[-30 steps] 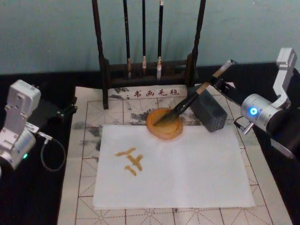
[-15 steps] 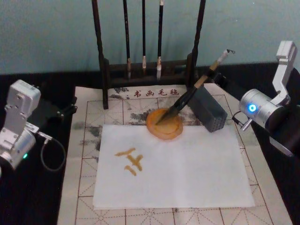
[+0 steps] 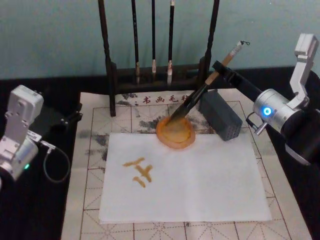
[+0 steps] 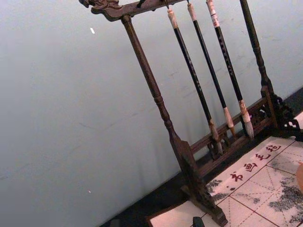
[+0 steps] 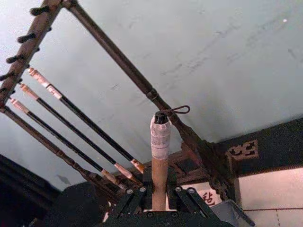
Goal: Pick up the brush from the inkstone, write on the paper, then place the brush back to its original position.
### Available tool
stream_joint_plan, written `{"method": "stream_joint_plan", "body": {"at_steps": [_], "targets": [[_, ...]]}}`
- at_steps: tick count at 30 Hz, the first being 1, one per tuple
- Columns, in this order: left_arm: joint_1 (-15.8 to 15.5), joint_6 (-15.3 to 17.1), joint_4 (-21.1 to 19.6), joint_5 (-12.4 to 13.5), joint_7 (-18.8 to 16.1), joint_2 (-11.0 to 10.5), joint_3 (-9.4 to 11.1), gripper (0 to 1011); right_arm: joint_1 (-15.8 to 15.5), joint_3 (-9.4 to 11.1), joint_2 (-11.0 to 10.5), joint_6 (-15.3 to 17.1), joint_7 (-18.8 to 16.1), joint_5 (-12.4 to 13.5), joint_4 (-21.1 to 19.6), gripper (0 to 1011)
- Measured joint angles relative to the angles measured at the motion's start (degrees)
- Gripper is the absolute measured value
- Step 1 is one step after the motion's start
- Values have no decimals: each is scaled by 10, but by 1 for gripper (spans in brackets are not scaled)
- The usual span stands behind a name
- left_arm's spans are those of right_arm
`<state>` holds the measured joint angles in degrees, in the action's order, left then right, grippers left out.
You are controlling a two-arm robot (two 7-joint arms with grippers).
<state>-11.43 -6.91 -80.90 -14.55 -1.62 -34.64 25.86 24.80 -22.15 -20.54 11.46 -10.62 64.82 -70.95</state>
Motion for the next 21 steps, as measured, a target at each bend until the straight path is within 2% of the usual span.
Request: {"method": "stream_joint_plan", "body": {"at_steps": [10, 21], "targets": [[0, 0, 0, 0, 0, 0, 0, 1001, -1, -10, -2, -13, -1, -27, 0, 198], [0, 0, 0, 0, 0, 0, 0, 1001, 5, -5, 13, -16, 21, -45, 10, 198]]}}
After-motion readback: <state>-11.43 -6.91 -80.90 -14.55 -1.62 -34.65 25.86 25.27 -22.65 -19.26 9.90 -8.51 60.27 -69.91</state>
